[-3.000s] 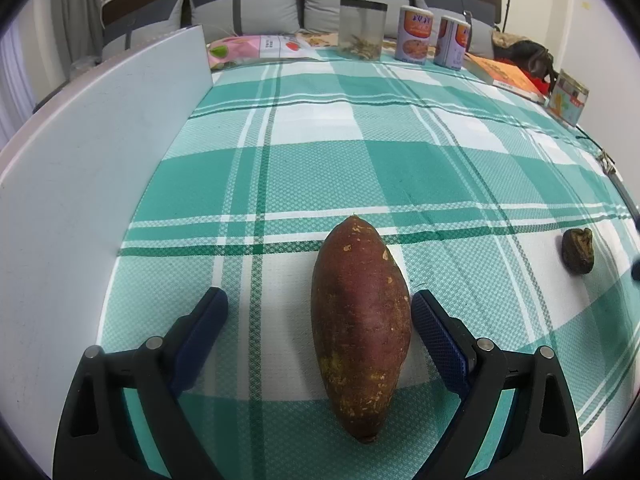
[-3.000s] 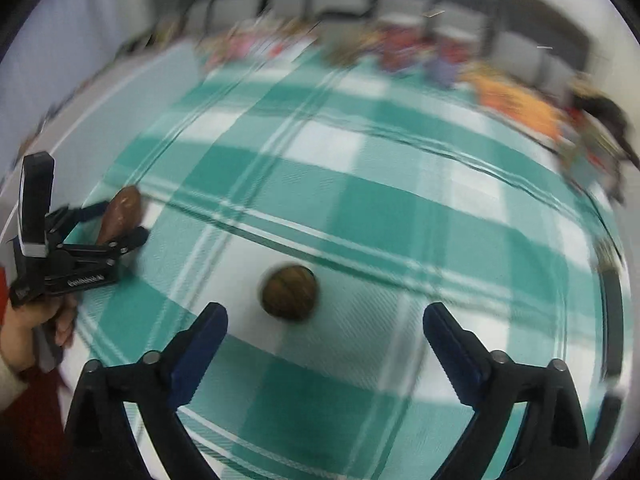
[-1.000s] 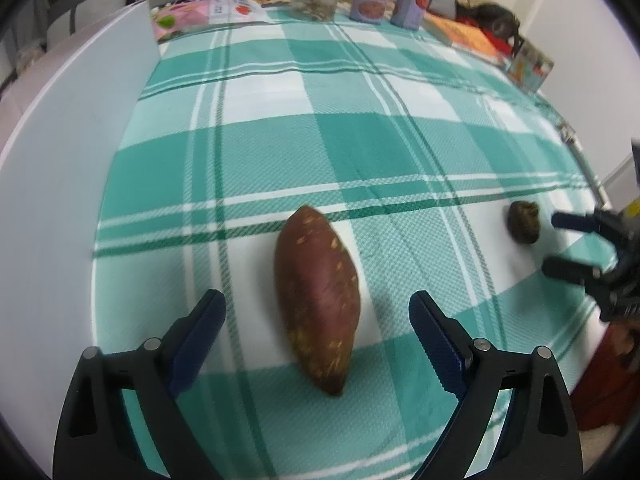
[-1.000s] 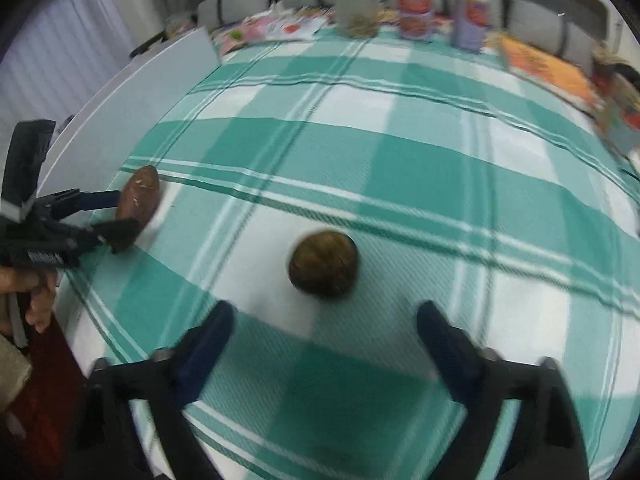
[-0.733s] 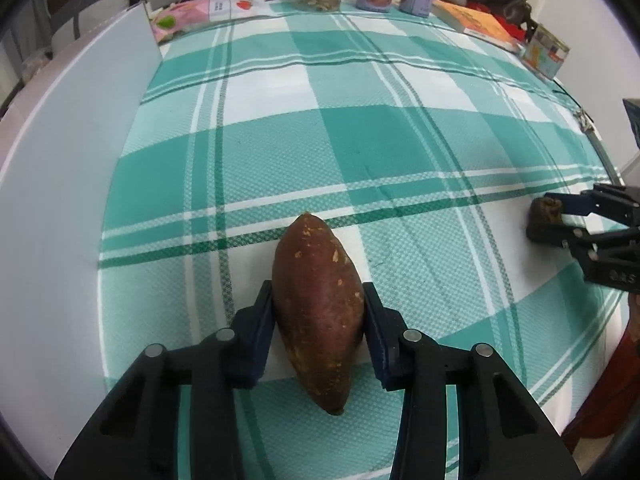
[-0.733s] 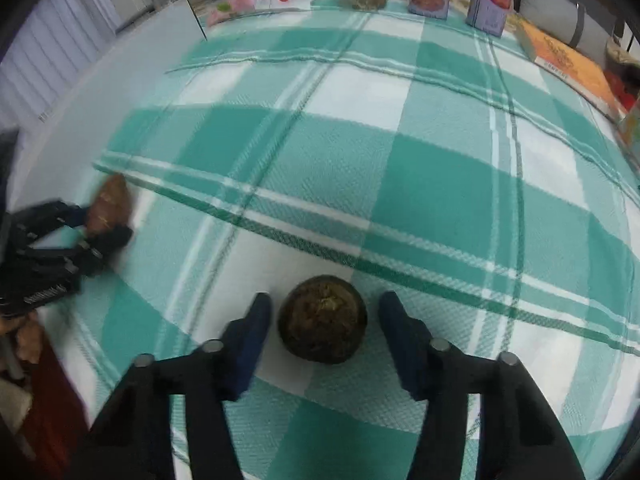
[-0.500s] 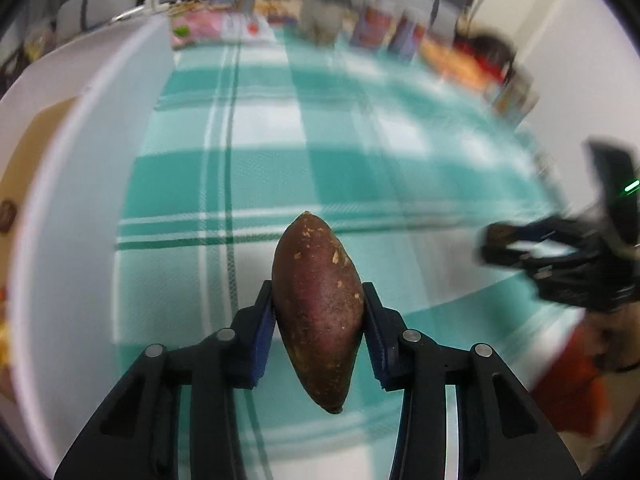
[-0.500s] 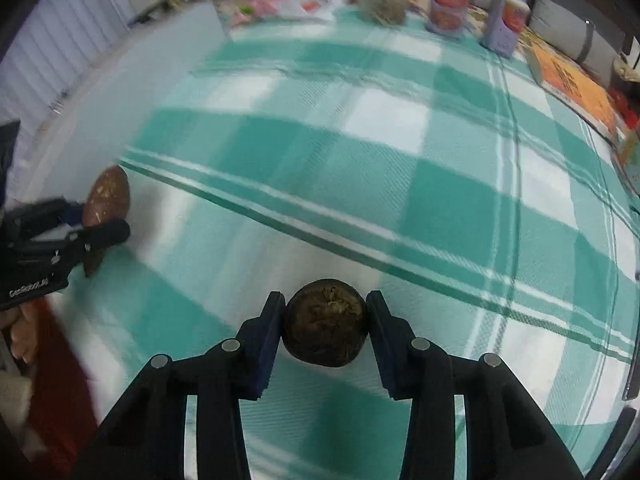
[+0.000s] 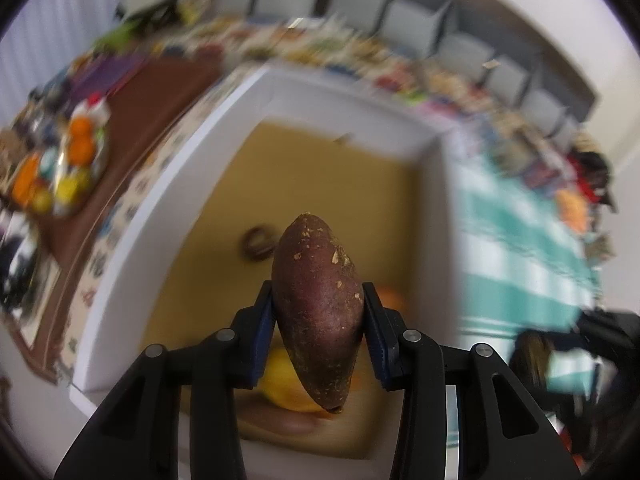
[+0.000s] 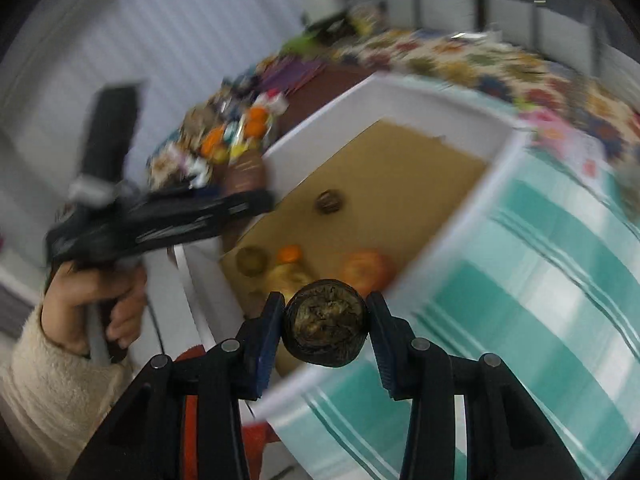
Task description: Organize fruits
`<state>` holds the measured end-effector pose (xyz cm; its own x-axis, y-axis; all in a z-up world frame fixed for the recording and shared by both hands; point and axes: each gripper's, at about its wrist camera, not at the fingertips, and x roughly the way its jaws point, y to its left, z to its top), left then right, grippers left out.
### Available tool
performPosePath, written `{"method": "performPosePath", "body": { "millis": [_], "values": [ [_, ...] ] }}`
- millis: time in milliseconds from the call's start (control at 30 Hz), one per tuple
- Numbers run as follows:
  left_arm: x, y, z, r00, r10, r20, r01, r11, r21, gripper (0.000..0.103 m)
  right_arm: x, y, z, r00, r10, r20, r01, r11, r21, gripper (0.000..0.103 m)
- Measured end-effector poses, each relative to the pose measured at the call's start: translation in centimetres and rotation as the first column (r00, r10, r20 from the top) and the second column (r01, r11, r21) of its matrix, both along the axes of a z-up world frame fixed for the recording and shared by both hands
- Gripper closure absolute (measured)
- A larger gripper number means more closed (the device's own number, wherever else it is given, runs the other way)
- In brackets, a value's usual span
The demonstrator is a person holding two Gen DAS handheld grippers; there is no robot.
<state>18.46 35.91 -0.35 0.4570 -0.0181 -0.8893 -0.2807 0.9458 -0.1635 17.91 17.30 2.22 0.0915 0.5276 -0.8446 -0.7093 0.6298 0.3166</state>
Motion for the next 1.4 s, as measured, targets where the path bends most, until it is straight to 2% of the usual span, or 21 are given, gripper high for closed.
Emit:
{"method": "performPosePath", "body": {
  "millis": [33,133,267,300,333,400,433,500,533,567,667,767,800,833,900,933,1000,1033,1100,1200,1400],
  "values": [
    [0.6,1.2,-2.0,0.999,0.016,-0.049,-0.016,1.000,0.001,0.061,-0.1,1.5,-1.1,1.000,0.017,-0.015,-0.018,0.999,-0.039,0.061],
    [1.7,2.6,-5.1,0.993,0.019,-0.112,-0.021,1.000,-0.021,0.061,-0.5,5.0,-4.5,0.998,0.063,-0.023,-0.065,0.984,-0.164,0.061],
    [3.1,2.9,-7.8,0.989,0.027,-0.146,-0.032,0.999,-0.032,0.060,-0.3,7.3,-7.4,0.995,0.099,-0.021,-0.101,0.945,-0.312,0.060],
    [3.5,3.0,-8.2,0.989,0.032,-0.141,-0.037,0.999,-0.029,0.056,-0.2,7.5,-8.0,0.994,0.105,-0.037,-0.111,0.937,-0.331,0.060],
    [3.7,3.2,-8.1,0.991,0.036,-0.131,-0.040,0.999,-0.027,0.047,-0.1,7.5,-8.2,0.994,0.101,-0.046,-0.111,0.937,-0.332,0.058],
    [3.8,3.3,-7.1,0.994,0.053,-0.097,-0.055,0.998,-0.009,0.035,0.2,6.8,-7.6,0.996,0.077,-0.038,-0.085,0.948,-0.306,0.044],
    [3.5,3.1,-6.5,0.996,0.056,-0.075,-0.056,0.998,-0.005,0.034,0.4,6.4,-7.0,0.998,0.062,-0.032,-0.069,0.954,-0.293,0.035],
    [3.1,2.5,-4.6,0.999,0.043,-0.022,-0.043,0.999,0.015,0.032,0.6,5.7,-5.4,0.999,0.040,-0.005,-0.040,0.962,-0.268,0.032],
    [2.2,1.9,-3.2,0.999,0.032,0.007,-0.032,0.998,0.050,0.028,0.5,5.2,-4.5,0.999,0.034,0.012,-0.029,0.965,-0.259,0.031],
    [1.2,1.2,-1.5,0.999,0.019,0.041,-0.023,0.994,0.102,0.027,0.5,4.7,-3.2,0.999,0.024,0.041,-0.013,0.969,-0.247,0.028],
    [-1.6,-0.6,2.6,0.993,-0.010,0.121,-0.013,0.981,0.192,0.018,0.1,3.0,0.2,0.992,-0.014,0.129,0.042,0.976,-0.214,0.015],
    [-5.0,-2.8,6.3,0.986,0.016,0.164,-0.065,0.952,0.298,0.013,-0.9,2.0,3.0,0.983,-0.061,0.171,0.095,0.975,-0.200,0.010],
    [-5.5,-3.1,6.8,0.985,0.033,0.171,-0.085,0.948,0.307,0.013,-1.0,1.7,3.5,0.981,-0.081,0.174,0.116,0.973,-0.198,0.008],
    [-6.6,-3.4,7.4,0.984,0.056,0.168,-0.102,0.954,0.281,0.013,-1.5,1.2,3.9,0.980,-0.102,0.173,0.135,0.973,-0.190,0.006],
    [-8.1,-3.3,7.8,0.986,0.091,0.143,-0.115,0.978,0.176,0.013,-2.6,0.3,4.7,0.979,-0.128,0.161,0.154,0.974,-0.164,0.006],
    [-9.1,-3.3,7.8,0.985,0.122,0.124,-0.139,0.980,0.141,0.013,-3.1,0.0,5.0,0.977,-0.141,0.159,0.166,0.974,-0.156,0.006],
    [-10.7,-3.2,7.6,0.977,0.190,0.096,-0.201,0.973,0.118,0.013,-4.5,-0.6,5.7,0.970,-0.169,0.174,0.195,0.970,-0.144,0.006],
    [-11.1,-2.9,7.3,0.973,0.220,0.063,-0.226,0.967,0.116,0.013,-4.9,-0.8,6.0,0.967,-0.179,0.181,0.205,0.969,-0.140,0.005],
    [-11.5,-3.1,6.8,0.975,0.223,0.011,-0.222,0.961,0.165,0.013,-5.7,-1.0,6.3,0.963,-0.195,0.185,0.220,0.967,-0.126,0.004],
    [-12.6,-3.4,6.4,0.966,0.260,0.010,-0.255,0.939,0.231,0.013,-6.3,-0.5,6.6,0.965,-0.203,0.168,0.224,0.968,-0.112,0.004],
    [-14.2,-3.0,6.2,0.951,0.308,-0.041,-0.294,0.936,0.195,0.013,-6.9,1.3,6.9,0.966,-0.180,0.186,0.208,0.967,-0.145,0.004]
  ]
}}
